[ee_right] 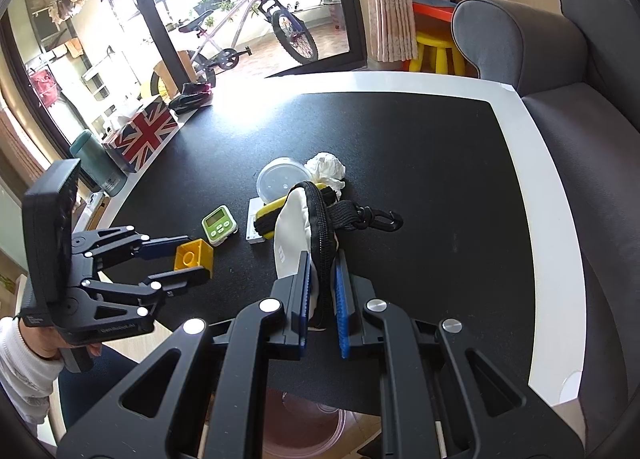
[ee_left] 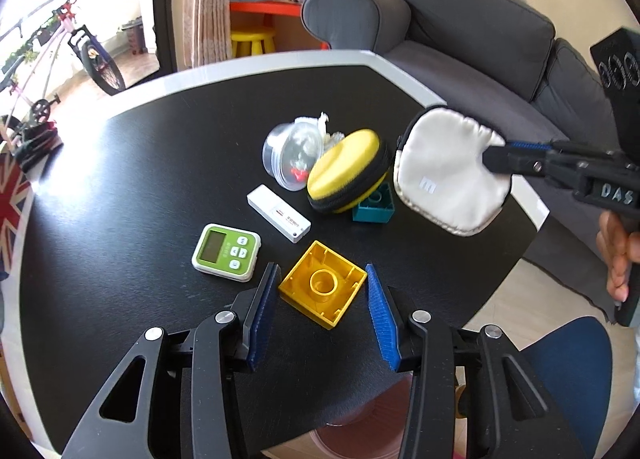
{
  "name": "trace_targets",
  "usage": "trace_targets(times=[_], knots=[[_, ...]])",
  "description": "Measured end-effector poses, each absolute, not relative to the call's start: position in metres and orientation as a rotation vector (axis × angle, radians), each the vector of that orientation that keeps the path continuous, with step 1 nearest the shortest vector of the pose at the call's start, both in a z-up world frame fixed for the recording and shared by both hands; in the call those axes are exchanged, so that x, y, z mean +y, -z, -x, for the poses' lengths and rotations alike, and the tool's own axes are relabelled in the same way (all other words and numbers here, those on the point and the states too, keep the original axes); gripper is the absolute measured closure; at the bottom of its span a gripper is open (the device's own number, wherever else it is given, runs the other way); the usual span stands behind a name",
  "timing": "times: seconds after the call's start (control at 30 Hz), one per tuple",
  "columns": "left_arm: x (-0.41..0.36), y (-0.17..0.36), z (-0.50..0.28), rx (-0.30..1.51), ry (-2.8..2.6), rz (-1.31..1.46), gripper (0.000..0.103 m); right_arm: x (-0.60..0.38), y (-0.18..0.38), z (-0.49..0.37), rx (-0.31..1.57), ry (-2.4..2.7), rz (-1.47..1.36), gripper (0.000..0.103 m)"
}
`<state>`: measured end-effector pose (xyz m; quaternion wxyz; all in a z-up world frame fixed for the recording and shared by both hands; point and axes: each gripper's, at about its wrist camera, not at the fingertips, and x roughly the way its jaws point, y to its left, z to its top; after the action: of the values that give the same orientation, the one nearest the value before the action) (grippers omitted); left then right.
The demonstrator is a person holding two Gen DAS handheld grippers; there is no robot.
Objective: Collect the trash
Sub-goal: 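Grasp the yellow toy brick with the left tool while the right tool holds the pouch, then carry the brick and pouch over the pink bin with both tools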
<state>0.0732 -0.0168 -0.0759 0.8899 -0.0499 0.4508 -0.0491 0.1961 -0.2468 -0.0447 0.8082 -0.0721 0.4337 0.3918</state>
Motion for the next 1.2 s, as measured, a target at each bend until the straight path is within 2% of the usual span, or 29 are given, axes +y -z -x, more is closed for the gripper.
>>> trace_targets(times=[0.23,0.63,1.2], knots=[[-0.017,0.051,-0.047,0.891,0.099,0.11,0.06,-0.252,0.03,-0.172,0.882,-0.853,0.177,0.092],[-0.018,0.039,-0.001,0.855,0.09,0.134,0.06,-0.267,0.014,-0.117,0.827,-0.897,0.212,0.092],[-0.03,0.056,0.045,0.893,0.101,0.158,0.06,-0.275,0.062,-0.061,0.964,-0.976,0.243,0.092]])
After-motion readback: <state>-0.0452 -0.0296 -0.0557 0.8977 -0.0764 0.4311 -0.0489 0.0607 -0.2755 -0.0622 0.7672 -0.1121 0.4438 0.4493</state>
